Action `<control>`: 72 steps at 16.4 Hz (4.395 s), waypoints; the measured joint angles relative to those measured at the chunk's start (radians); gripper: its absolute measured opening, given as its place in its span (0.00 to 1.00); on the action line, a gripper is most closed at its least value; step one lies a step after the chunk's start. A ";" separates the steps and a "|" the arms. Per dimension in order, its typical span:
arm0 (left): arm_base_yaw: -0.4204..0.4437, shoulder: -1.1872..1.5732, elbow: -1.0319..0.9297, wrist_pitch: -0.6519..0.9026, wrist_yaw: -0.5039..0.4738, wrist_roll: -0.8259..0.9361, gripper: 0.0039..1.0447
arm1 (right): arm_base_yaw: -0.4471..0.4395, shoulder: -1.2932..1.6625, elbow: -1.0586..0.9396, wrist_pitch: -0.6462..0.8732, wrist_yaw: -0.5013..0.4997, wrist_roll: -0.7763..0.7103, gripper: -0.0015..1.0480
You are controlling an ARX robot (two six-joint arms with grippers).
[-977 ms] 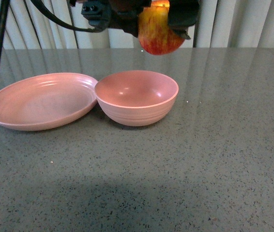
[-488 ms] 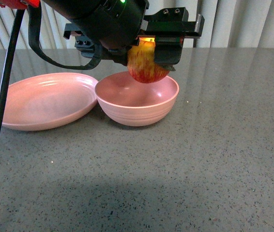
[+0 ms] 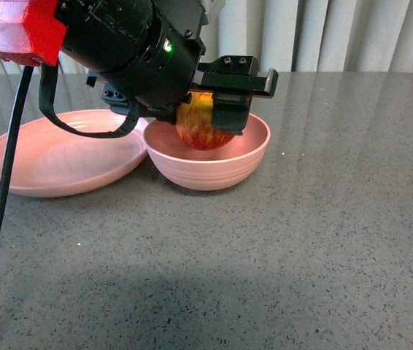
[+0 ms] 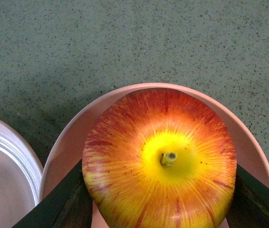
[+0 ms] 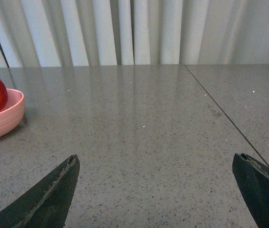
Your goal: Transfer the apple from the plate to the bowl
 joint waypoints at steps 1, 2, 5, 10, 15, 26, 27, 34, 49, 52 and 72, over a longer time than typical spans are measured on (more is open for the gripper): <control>0.003 0.004 0.000 0.000 0.000 0.000 0.64 | 0.000 0.000 0.000 0.000 0.000 0.000 0.94; 0.004 0.009 0.000 0.000 0.000 0.000 0.64 | 0.000 0.000 0.000 0.000 0.000 0.000 0.94; 0.004 0.016 0.000 -0.001 0.007 0.000 0.78 | 0.000 0.000 0.000 0.000 0.000 0.000 0.94; 0.004 0.016 0.005 0.001 0.011 0.000 0.94 | 0.000 0.000 0.000 0.000 0.000 0.000 0.94; 0.004 -0.021 0.013 0.000 0.011 0.000 0.94 | 0.000 0.000 0.000 0.000 0.000 0.000 0.94; 0.093 -0.478 -0.135 0.140 -0.045 -0.001 0.94 | 0.000 0.000 0.000 0.000 0.000 0.000 0.94; 0.105 -0.527 -0.177 0.146 -0.058 -0.006 0.94 | 0.000 0.000 0.000 0.000 0.000 0.000 0.94; 0.246 -0.874 -0.747 0.545 -0.209 0.027 0.34 | 0.000 0.000 0.000 0.000 0.000 0.000 0.94; 0.468 -1.374 -1.216 0.497 0.026 0.031 0.01 | 0.000 0.000 0.000 0.000 0.000 0.000 0.94; 0.468 -1.447 -1.234 0.441 0.026 0.031 0.01 | 0.000 0.000 0.000 0.000 0.000 0.000 0.94; 0.468 -1.804 -1.259 0.115 0.026 0.034 0.70 | 0.000 0.000 0.000 0.000 0.000 0.000 0.94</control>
